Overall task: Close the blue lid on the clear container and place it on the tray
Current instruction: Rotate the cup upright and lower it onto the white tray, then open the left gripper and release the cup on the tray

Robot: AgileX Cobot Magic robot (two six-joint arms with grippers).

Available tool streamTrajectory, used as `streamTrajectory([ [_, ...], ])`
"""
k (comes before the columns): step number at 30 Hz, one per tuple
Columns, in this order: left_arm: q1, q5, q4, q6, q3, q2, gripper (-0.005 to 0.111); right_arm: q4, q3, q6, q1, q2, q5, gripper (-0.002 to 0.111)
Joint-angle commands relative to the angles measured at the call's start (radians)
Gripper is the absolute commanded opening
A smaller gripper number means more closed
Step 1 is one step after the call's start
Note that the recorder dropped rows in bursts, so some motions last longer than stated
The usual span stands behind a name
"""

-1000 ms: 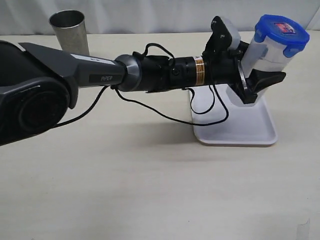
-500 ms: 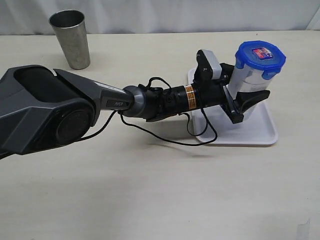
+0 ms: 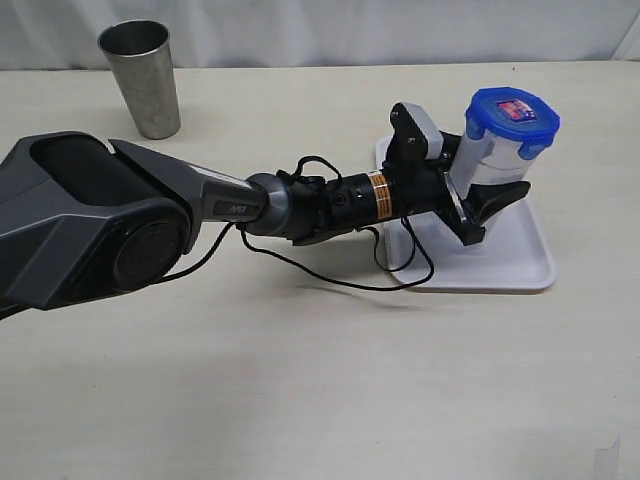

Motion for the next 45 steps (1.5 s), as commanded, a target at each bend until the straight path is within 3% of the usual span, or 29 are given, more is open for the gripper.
streamTrajectory([
  [1, 0.001, -0.070, -0.025, -0.003, -0.008, -0.006, 0.000, 0.001, 0.001, 0.002, -0.007, -0.004, -0.007, 0.014],
  [10, 0.001, 0.003, -0.044, -0.006, -0.008, -0.006, 0.000, 0.001, 0.001, 0.002, -0.007, -0.004, -0.007, 0.014],
  [12, 0.001, 0.003, -0.044, -0.006, -0.008, -0.006, 0.005, 0.001, 0.001, 0.002, -0.007, -0.004, -0.007, 0.014],
  [15, 0.001, -0.003, -0.044, -0.006, -0.008, -0.006, 0.022, 0.001, 0.001, 0.002, -0.007, -0.004, -0.007, 0.014],
  [21, 0.001, -0.001, -0.039, -0.006, -0.008, -0.006, 0.072, 0.001, 0.001, 0.002, -0.007, -0.004, -0.007, 0.014],
  [24, 0.001, 0.024, -0.039, -0.006, -0.008, -0.006, 0.085, 0.001, 0.001, 0.002, -0.007, -0.004, -0.007, 0.014],
  [34, 0.011, 0.030, 0.057, -0.009, -0.008, -0.006, 0.086, 0.001, 0.001, 0.002, -0.007, -0.004, -0.007, 0.014],
  [39, 0.043, 0.030, 0.089, -0.090, -0.008, -0.008, 0.086, 0.001, 0.001, 0.002, -0.007, -0.004, -0.007, 0.014],
  [45, 0.075, 0.031, 0.282, -0.140, -0.008, -0.010, 0.086, 0.001, 0.001, 0.002, -0.007, -0.004, -0.007, 0.014],
])
